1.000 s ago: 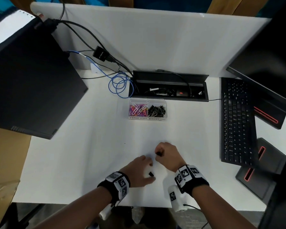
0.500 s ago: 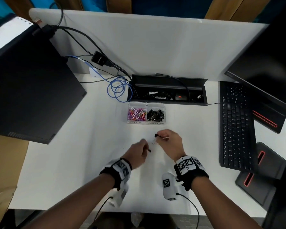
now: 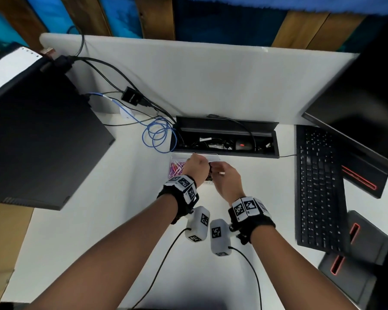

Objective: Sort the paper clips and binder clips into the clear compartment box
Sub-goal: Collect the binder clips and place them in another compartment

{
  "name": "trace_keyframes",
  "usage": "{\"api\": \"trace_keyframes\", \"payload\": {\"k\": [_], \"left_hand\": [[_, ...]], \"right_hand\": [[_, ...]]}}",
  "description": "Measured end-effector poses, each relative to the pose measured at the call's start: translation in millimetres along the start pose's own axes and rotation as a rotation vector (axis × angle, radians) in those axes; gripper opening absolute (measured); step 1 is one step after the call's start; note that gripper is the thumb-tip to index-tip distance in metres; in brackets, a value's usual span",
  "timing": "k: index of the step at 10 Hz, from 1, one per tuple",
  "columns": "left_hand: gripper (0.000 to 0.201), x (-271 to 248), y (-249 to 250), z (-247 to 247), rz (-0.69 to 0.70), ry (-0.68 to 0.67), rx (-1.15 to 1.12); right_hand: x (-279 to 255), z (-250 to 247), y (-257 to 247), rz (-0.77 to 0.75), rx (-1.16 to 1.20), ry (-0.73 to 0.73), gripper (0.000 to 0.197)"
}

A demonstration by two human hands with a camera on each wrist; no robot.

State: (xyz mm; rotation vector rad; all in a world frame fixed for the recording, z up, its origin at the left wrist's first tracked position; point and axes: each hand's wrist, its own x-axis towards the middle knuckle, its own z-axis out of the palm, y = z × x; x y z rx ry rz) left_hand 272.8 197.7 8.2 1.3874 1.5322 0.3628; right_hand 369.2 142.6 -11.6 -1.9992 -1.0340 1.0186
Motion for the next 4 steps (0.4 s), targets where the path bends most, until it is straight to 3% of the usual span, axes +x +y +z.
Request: {"api": "trace_keyframes", "payload": {"k": [2,4], "left_hand": [[0.016,-12,-6,-7,0.072,0.06,0.029],[0.016,-16,-43,-34,0.2,0.147,0.233]], "right_hand": [[-3,4,4,-0.038,-0.04,-0.008,0.034],[-1,-5,4,-0.126,-0.062,-0.006,0.037]]}}
